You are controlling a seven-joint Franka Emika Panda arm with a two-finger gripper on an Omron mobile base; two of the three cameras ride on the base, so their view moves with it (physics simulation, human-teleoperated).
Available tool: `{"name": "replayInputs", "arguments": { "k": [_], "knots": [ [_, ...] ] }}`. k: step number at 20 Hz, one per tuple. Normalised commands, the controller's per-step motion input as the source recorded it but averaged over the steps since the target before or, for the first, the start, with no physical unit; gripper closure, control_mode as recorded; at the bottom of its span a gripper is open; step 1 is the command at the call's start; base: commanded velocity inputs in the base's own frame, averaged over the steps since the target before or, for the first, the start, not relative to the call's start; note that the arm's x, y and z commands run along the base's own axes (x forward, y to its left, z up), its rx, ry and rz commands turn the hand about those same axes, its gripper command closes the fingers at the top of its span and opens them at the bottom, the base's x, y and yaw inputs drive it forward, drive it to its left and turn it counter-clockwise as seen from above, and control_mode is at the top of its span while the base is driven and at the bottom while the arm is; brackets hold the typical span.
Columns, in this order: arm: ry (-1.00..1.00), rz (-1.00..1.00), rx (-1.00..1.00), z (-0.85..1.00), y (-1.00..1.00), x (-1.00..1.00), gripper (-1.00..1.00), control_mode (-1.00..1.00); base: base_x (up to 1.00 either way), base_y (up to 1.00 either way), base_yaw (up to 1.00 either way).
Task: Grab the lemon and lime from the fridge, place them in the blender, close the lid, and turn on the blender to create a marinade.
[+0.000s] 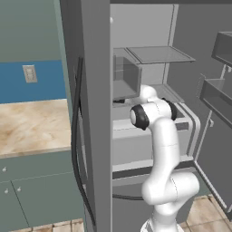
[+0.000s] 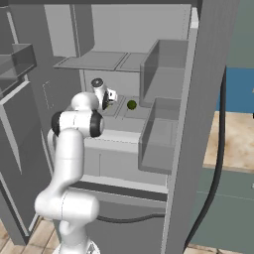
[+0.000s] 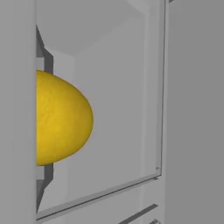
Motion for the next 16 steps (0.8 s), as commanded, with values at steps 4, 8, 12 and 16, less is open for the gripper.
{"name": "replayInputs", "arguments": {
  "k": [4, 8, 12, 16],
  "knots": [
    [-0.12, 0.0, 0.03, -0.59, 0.0, -0.34, 1.0, -1.0, 0.0, 0.0, 0.0],
    [0.0, 0.0, 0.08, -0.11, 0.0, -0.58, 1.0, -1.0, 0.0, 0.0, 0.0],
    [0.15, -0.05, 0.04, 0.38, 0.0, -0.64, 1.0, -1.0, 0.0, 0.0, 0.0],
    [0.17, -0.02, 0.08, 0.41, -0.13, -0.64, 1.0, -1.0, 0.0, 0.0, 0.0]
  ]
}}
